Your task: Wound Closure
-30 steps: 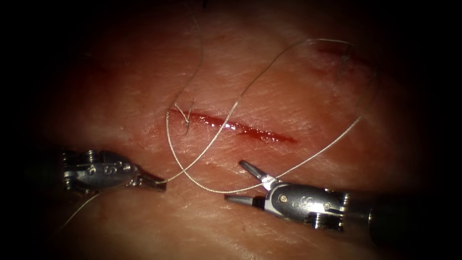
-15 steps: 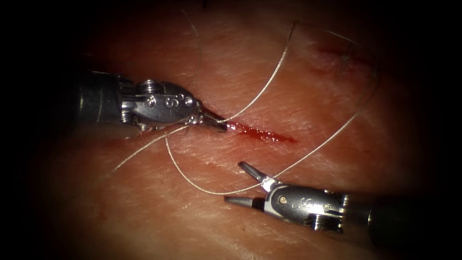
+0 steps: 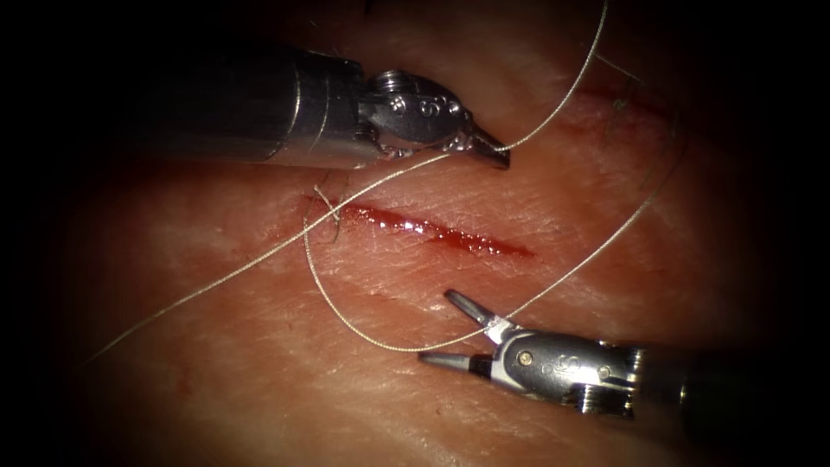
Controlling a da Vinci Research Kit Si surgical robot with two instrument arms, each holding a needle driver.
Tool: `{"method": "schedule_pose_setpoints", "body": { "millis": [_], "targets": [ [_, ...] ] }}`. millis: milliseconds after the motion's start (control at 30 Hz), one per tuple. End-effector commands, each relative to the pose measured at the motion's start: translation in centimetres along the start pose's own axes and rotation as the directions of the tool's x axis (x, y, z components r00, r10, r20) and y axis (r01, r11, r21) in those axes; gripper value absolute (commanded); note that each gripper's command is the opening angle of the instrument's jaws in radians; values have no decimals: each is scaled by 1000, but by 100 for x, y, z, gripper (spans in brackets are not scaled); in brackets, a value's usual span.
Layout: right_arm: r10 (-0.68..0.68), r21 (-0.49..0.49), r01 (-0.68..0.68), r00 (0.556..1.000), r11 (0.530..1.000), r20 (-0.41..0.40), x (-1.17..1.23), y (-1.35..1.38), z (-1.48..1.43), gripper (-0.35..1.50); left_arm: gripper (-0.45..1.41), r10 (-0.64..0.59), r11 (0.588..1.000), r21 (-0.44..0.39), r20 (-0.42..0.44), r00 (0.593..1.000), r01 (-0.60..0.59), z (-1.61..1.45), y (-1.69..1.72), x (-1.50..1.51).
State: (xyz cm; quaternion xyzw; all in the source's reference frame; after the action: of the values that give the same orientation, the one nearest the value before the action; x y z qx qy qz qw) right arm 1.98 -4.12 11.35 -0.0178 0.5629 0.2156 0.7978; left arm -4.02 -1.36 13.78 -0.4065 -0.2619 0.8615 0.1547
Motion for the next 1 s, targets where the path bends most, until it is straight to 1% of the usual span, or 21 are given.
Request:
{"method": "schedule_pose_setpoints", "body": {
  "millis": [33, 100, 133, 233, 333, 367, 467, 533, 567, 600, 667, 767, 1000],
  "targets": [
    [1, 2, -1, 1000, 1000, -1, -5, -5, 6, 131, -45, -3, 1000, 4, -9, 1000, 3, 12, -11, 4],
    [1, 2, -1, 1000, 1000, -1, -5, -5, 6, 131, -45, -4, 1000, 7, -13, 1000, 4, 15, -13, 7],
    [1, 2, -1, 1000, 1000, -4, -5, -5, 6, 131, -45, -2, 1000, 9, -18, 1000, 2, 21, -20, 13],
    [1, 1, -1, 1000, 1000, 0, -4, -6, 5, 131, -45, 4, 1000, 9, -27, 1000, -4, 26, -26, 20],
    [1, 2, -1, 1000, 1000, 0, -4, -6, 4, 131, -45, 6, 1000, 4, -54, 999, -6, 43, -44, 47],
    [1, 2, -1, 1000, 1000, 0, -4, -6, 4, 131, -45, 6, 1000, 4, -54, 999, -6, 43, -44, 47],
    [0, 3, 0, 1000, 1000, -1, -4, -6, 2, 131, -45, 11, 1000, 4, -65, 998, -10, 54, -60, 65],
    [0, 10, 0, 1000, 1000, 4, -4, -6, -2, 130, -45, 15, 1000, 8, -74, 997, -15, 67, -82, 86],
    [0, 11, 0, 1000, 1000, 3, -4, -6, -4, 130, -45, 19, 1000, 9, -76, 997, -19, 70, -87, 90],
    [0, 11, 0, 1000, 1000, 3, -4, -6, -4, 130, -45, 19, 1000, 9, -76, 997, -19, 70, -87, 90],
    [0, 12, 0, 1000, 1000, 3, -5, -5, -6, 130, -45, 22, 1000, 14, -79, 997, -21, 77, -98, 99],
    [0, 15, 0, 1000, 1000, 2, -5, -5, -6, 130, -45, 19, 1000, 19, -85, 996, -18, 95, -115, 114],
    [0, 15, 0, 1000, 1000, 2, -4, -6, -6, 130, -45, 19, 1000, 14, -100, 995, -18, 115, -128, 131]
  ]
}}
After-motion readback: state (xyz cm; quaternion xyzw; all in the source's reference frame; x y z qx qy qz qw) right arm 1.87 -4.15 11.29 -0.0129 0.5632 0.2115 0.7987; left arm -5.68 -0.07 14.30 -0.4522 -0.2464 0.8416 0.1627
